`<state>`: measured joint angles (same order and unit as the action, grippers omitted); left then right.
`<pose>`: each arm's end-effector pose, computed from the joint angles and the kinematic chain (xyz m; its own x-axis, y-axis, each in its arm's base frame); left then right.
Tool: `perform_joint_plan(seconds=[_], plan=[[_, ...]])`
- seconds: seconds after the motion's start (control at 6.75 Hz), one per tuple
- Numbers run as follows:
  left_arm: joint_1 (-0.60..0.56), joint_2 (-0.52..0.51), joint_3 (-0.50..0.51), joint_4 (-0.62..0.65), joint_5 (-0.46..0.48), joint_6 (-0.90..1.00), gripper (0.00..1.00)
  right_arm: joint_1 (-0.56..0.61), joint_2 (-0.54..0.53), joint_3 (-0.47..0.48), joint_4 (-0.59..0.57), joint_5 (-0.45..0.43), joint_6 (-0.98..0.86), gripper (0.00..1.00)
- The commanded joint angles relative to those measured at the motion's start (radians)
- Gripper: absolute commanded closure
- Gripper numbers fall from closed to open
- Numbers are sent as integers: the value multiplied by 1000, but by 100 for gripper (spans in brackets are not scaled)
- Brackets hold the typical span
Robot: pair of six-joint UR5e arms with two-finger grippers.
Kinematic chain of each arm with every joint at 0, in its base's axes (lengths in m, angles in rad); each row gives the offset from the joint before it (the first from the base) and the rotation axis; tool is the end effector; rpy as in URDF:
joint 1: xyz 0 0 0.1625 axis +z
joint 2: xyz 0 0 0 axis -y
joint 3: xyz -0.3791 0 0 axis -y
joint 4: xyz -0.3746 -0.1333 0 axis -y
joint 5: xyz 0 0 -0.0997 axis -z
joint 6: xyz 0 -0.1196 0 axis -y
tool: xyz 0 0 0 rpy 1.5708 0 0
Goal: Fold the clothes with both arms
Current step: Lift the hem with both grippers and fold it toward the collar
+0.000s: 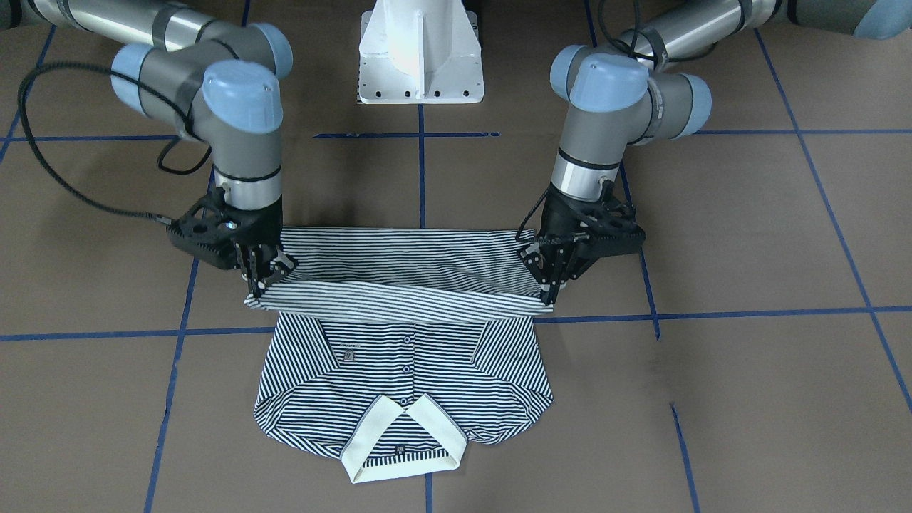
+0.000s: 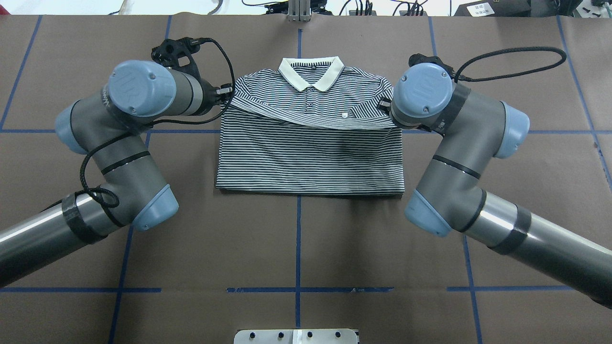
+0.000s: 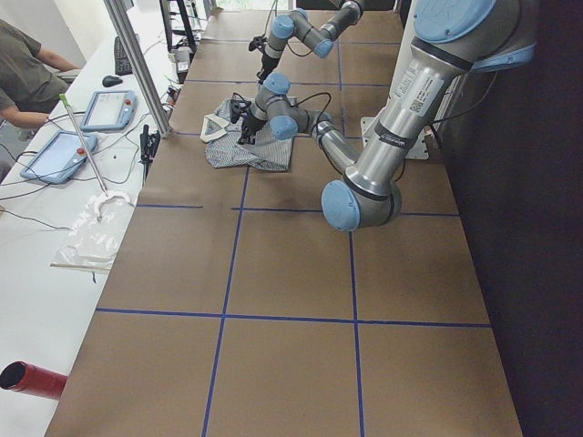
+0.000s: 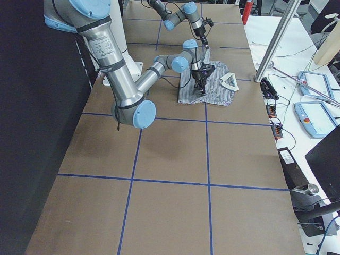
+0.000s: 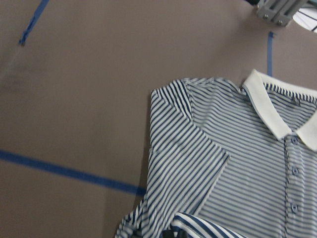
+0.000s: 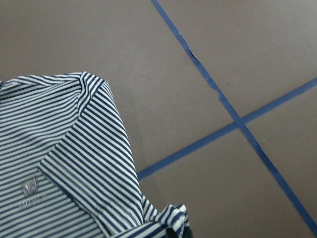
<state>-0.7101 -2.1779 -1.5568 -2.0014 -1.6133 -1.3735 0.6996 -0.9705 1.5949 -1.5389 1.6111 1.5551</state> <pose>0.4327 -0.5411 0.2415 0.5091 -0.1794 -0.8418 0.5344 0.8326 0.1457 -0.4299 -0.5297 0.2902 0.6159 0.4978 0.6106 -0.6150 0.7882 -0.0223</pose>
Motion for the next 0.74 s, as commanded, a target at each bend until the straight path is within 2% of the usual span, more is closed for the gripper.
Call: perform_joint_plan(seconds=[0.0, 0.3, 0.44, 0.59], plan=[[-31, -60, 185, -151, 7, 20, 100, 70, 124, -250, 72, 35, -45, 100], [-31, -118, 343, -244, 56, 21, 100, 92, 159, -389, 188, 35, -93, 100], [-31, -124, 366, -267, 56, 21, 100, 92, 200, -456, 209, 35, -93, 100], [-31, -125, 371, -269, 56, 34, 100, 92, 210, -470, 224, 35, -93, 100]])
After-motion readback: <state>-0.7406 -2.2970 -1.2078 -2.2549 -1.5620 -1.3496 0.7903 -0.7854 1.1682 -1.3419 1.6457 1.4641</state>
